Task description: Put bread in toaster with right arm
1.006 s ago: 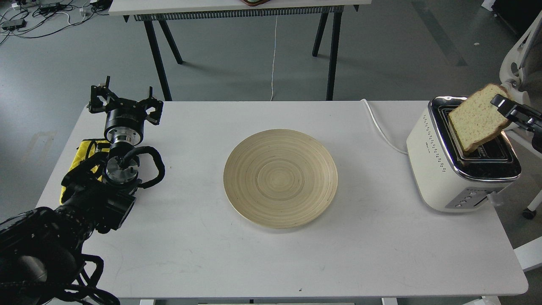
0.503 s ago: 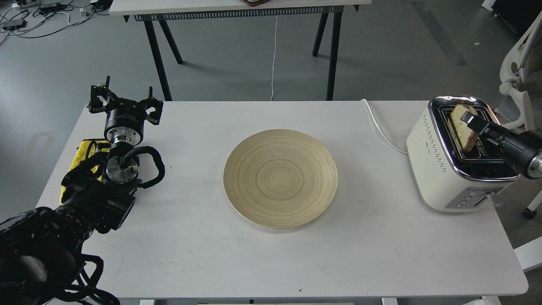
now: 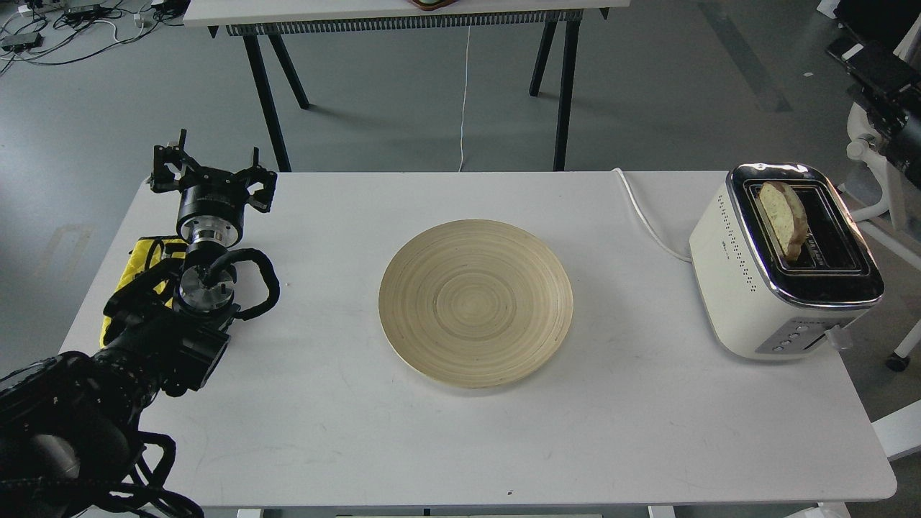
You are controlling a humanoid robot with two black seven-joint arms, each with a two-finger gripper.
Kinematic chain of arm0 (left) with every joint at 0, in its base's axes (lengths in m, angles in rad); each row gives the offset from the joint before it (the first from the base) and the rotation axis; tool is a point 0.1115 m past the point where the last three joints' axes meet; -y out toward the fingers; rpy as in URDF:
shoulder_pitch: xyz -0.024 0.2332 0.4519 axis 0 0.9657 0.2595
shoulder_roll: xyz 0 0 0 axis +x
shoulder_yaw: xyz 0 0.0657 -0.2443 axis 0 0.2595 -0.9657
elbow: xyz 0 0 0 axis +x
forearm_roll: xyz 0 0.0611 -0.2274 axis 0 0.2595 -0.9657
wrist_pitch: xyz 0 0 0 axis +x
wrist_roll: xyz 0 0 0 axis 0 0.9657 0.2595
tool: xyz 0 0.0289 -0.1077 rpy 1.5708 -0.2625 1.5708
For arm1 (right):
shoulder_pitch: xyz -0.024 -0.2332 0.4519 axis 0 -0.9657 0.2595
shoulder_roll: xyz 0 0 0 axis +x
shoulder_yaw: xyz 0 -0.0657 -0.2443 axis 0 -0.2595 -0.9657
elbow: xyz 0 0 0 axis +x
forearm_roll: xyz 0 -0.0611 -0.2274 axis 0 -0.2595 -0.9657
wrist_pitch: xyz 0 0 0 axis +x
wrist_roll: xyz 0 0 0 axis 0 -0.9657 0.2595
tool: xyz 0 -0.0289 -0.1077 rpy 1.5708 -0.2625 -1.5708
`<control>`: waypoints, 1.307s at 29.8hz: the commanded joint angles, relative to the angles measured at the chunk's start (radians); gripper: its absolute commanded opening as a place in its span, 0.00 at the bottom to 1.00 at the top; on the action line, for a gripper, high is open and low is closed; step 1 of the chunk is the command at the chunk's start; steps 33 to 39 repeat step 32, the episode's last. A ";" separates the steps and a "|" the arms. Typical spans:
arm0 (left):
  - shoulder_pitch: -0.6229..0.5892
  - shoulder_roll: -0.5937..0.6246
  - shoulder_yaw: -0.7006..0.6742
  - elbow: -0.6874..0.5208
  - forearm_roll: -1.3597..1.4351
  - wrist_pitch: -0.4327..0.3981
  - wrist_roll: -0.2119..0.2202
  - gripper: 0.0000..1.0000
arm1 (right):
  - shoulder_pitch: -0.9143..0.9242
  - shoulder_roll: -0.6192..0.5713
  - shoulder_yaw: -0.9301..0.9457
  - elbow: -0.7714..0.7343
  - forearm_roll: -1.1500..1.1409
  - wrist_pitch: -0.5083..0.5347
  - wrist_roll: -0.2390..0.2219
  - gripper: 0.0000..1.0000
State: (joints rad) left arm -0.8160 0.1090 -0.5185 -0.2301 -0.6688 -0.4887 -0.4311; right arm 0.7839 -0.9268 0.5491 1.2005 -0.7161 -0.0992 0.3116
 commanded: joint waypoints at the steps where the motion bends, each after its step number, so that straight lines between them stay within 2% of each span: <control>1: 0.000 0.000 0.000 0.000 0.000 0.000 0.000 1.00 | -0.009 0.135 0.015 -0.031 0.217 0.009 0.055 0.94; 4: 0.000 0.000 0.000 0.000 0.000 0.000 0.000 1.00 | -0.026 0.239 0.014 -0.067 0.317 0.024 0.130 0.94; 7: 0.000 0.000 0.000 0.000 0.000 0.000 0.000 1.00 | -0.046 0.368 0.020 -0.140 0.368 0.128 0.177 0.96; 11: 0.000 -0.002 0.000 0.000 0.000 0.000 0.000 1.00 | -0.054 0.505 0.044 -0.298 0.415 0.310 0.177 0.99; 17: 0.000 -0.002 0.000 0.000 0.000 0.000 0.000 1.00 | -0.058 0.729 0.124 -0.643 0.518 0.579 0.177 0.99; 21: 0.000 -0.002 0.000 0.000 0.000 0.000 0.000 1.00 | -0.060 0.793 0.164 -0.737 0.518 0.588 0.177 0.99; 39: 0.000 -0.002 0.000 0.000 0.000 0.000 0.000 1.00 | -0.088 0.809 0.138 -0.722 0.514 0.588 0.177 0.99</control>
